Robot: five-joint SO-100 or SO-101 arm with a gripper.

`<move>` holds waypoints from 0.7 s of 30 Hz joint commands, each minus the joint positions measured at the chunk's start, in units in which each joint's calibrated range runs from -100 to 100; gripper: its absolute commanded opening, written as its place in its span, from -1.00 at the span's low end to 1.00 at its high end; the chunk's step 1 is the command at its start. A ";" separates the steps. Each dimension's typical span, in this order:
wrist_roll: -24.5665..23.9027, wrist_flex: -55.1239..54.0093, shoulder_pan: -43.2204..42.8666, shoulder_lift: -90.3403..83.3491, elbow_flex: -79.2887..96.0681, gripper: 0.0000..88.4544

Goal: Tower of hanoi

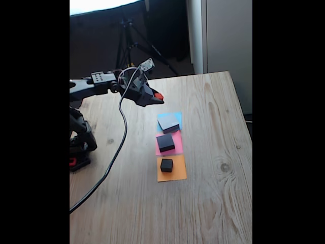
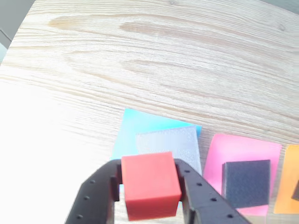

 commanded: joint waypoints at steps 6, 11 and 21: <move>-0.01 30.99 7.90 -6.67 -33.33 -0.98; 3.50 39.08 13.00 -6.82 -43.24 -0.98; 15.88 41.18 24.86 -9.77 -43.70 -0.98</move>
